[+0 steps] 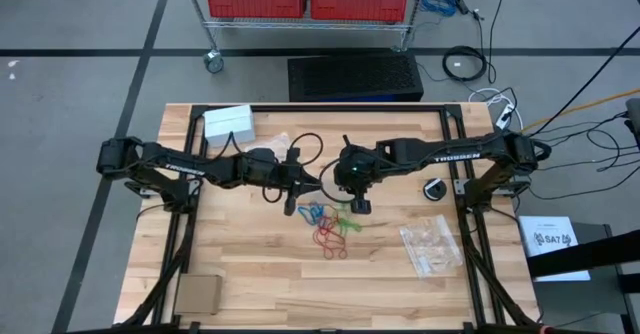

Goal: Sort rubber bands
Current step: Open the top right transparent zip lock bag

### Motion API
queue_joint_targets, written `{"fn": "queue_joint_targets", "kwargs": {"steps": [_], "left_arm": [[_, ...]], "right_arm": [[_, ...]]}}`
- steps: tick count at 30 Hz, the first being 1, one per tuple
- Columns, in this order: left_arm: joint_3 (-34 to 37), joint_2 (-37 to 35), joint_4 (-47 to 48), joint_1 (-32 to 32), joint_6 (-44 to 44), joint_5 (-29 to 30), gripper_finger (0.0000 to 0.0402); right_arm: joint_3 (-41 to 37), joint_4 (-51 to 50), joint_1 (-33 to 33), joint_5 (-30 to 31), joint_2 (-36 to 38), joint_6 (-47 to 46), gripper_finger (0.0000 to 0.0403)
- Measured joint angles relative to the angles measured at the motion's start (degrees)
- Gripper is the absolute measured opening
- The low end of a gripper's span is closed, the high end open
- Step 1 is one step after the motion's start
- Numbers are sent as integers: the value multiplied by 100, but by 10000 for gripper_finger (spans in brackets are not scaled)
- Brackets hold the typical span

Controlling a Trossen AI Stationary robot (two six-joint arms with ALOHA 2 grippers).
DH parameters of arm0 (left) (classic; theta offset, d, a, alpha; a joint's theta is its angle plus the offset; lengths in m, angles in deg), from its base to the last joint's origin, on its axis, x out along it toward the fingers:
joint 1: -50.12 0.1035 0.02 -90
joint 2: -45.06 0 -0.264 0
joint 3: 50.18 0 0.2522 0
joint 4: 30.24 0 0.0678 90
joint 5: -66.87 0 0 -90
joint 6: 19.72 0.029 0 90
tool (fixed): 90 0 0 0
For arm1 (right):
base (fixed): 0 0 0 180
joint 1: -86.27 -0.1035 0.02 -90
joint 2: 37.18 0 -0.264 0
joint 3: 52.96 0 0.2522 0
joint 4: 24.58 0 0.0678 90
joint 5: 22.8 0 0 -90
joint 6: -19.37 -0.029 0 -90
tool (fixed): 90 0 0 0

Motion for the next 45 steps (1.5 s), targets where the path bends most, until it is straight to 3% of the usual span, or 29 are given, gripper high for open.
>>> {"fn": "queue_joint_targets", "kwargs": {"steps": [6, 20, 28, 33, 45], "left_arm": [[-23, 1, -130, 0, -11, 0, 66], [-474, 1, 686, 0, 37, -46, 65], [-474, 1, 665, 4, 148, 9, 11], [-474, 1, 655, 7, 173, 41, 5], [-474, 1, 762, 4, 304, 337, 2]], "right_arm": [[216, -379, 4, 0, -52, 30, 0], [223, -524, 4, 2, -166, 39, 0], [223, -514, 3, 4, -166, 34, 0], [223, -472, 2, 4, -166, -238, 3], [571, -642, -15, 32, -166, -675, 111]]}}
